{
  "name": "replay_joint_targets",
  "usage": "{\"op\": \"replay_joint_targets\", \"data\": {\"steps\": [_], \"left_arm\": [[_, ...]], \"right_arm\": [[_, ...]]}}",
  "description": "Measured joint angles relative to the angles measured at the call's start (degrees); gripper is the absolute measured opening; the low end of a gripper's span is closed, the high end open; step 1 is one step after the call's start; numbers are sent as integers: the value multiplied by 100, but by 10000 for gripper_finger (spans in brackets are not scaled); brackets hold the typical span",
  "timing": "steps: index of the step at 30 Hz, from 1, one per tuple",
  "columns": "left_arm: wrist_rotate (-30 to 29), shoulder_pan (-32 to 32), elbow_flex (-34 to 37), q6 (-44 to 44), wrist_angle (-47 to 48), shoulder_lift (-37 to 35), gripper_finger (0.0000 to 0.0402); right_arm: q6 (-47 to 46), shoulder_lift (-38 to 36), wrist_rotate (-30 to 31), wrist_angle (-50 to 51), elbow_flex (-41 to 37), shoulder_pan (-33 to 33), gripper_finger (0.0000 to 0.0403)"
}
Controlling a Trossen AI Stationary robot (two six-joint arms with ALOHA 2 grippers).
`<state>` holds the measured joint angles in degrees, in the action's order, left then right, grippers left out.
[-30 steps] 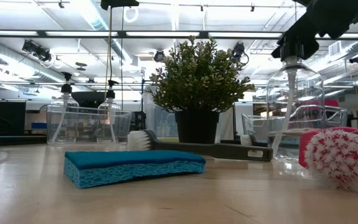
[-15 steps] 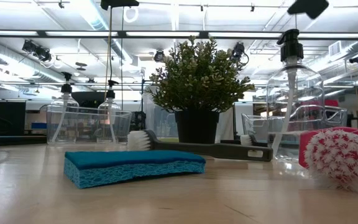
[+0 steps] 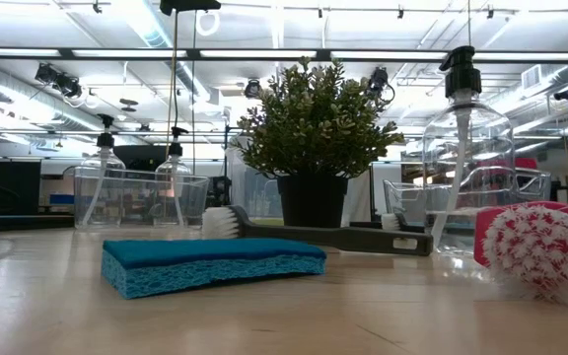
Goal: Pick & Place Kitchen Sink Supplies
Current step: Put the transparent soap dispenser into the left transparent bin
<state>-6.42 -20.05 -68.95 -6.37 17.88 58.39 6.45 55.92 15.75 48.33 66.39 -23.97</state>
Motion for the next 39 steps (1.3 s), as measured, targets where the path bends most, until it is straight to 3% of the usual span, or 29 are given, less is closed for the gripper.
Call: {"op": "replay_joint_targets", "data": {"steps": [8, 12, 18, 25, 32, 39], "left_arm": [[0, 0, 0, 15, 99, 0, 385], [0, 0, 0, 14, 120, 0, 385], [-129, 0, 0, -26, 125, 0, 385], [-302, -2, 0, -42, 128, 0, 385], [-302, -2, 0, -41, 131, 0, 385], [-304, -2, -2, -46, 129, 11, 385]], "right_arm": [[1917, 403, -18, 220, 7, 2, 246], [2096, 566, 48, 245, 7, 2, 246], [404, 618, 628, 45, 7, -2, 246], [-1734, 627, 887, -65, 7, -171, 246], [-2638, 739, 1563, 90, 7, -668, 246], [-3757, 1211, 1833, 235, 7, -1091, 246]]}}
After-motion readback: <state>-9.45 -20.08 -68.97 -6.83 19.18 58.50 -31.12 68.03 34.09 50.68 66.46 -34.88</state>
